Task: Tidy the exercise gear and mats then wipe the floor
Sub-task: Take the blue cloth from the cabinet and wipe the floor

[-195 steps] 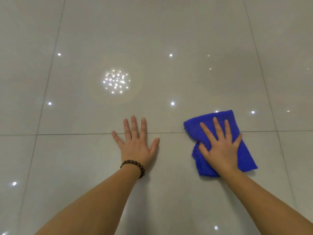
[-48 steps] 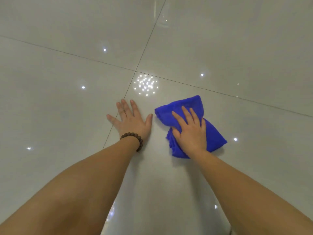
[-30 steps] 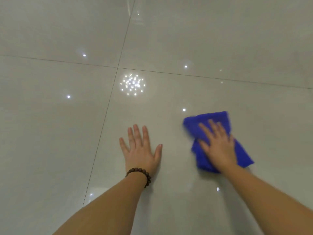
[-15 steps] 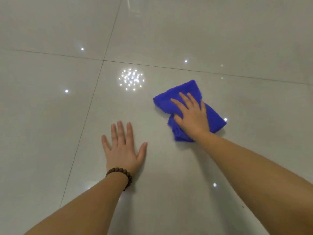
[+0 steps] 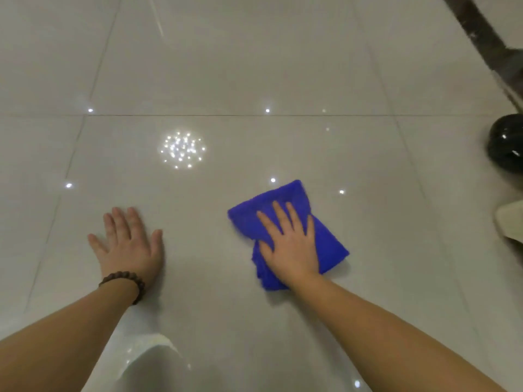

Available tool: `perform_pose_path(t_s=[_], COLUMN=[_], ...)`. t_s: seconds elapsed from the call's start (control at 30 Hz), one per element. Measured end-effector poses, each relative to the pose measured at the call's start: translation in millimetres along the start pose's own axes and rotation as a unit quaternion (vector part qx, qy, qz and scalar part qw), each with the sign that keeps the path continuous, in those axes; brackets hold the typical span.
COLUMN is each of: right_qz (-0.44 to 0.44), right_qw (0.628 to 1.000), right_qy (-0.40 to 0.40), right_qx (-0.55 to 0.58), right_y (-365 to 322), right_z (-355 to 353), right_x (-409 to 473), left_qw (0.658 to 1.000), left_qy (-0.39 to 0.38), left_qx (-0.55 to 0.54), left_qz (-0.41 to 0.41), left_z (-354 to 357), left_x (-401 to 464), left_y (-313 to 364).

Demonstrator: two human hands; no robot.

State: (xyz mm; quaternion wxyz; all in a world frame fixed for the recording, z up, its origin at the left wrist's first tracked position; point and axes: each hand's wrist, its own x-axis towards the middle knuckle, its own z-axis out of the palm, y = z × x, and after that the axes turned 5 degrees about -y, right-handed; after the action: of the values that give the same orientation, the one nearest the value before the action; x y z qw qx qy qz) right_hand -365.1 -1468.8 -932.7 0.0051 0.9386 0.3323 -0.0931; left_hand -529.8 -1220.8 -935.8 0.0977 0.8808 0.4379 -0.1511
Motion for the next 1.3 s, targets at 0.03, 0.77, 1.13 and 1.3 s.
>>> perform_pose_path(t_s=[0.03,0.77,1.13,1.3], right_qz=[-0.071,-0.133,0.386,-0.083], right_qw=[0.997,0.991,0.909,0.994], right_qy=[-0.014,0.007,0.041,-0.001], right_qx=[-0.01,0.033,0.155,0.069], right_y=[-0.5,86.6,229.0,39.0], right_z=[1.9,-1.6,-51.1,-27.0], right_x=[-14.4,37.6,185.2,168.0], left_qw=[1.0,0.985,0.986,0.984], left_qy=[0.001,0.013,-0.001,-0.003], left_qx=[-0.006,0.034,0.041,0.051], left_qz=[0.012,0.169,0.162,0.171], left_z=[0.2,32.4,36.0,37.7], left_x=[-8.2,-36.0,-32.3,-31.1], left_y=[15.1,190.1,190.3,189.7])
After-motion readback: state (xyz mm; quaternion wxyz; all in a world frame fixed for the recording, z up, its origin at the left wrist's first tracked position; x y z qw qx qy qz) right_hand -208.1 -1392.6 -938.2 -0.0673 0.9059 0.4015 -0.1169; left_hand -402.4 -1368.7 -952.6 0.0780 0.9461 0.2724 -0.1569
